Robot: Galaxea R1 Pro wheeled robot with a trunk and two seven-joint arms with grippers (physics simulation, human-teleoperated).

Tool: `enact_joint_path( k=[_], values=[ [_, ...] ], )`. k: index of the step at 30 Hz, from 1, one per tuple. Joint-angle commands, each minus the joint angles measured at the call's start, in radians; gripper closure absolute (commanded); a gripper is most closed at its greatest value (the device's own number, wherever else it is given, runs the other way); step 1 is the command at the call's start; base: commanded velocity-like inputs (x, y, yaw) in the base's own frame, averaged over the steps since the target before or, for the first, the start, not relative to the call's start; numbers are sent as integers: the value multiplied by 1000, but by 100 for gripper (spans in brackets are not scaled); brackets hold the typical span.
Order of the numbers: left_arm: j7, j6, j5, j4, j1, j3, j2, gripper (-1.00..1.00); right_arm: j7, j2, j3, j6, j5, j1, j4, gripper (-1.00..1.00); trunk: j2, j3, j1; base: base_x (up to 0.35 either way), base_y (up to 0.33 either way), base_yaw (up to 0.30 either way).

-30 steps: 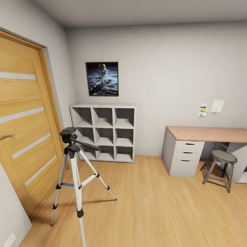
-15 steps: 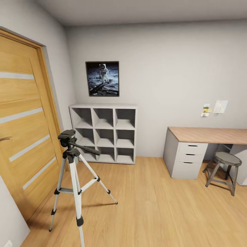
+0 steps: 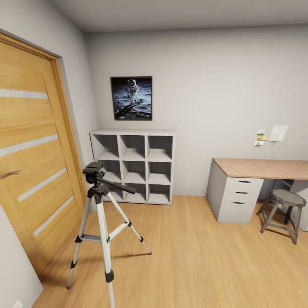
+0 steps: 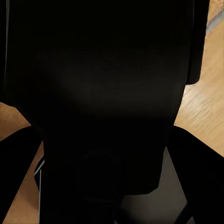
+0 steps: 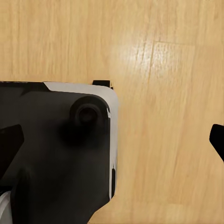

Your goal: Attach the digital camera to the camera tripod in the bedroom.

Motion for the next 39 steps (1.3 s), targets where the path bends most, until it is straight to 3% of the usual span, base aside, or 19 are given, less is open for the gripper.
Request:
enact_joint_path(
  k=[1, 39],
  values=[
    [4, -2, 8, 0, 0, -9, 0, 100, 3, 0, 0, -6, -1, -1, 3, -100, -1, 0, 0, 0, 310, 0],
    [4, -2, 8, 0, 0, -9, 0, 100, 4, 0, 1, -4, -1, -1, 3, -100, -1, 0, 0, 0, 304, 0]
  ],
)
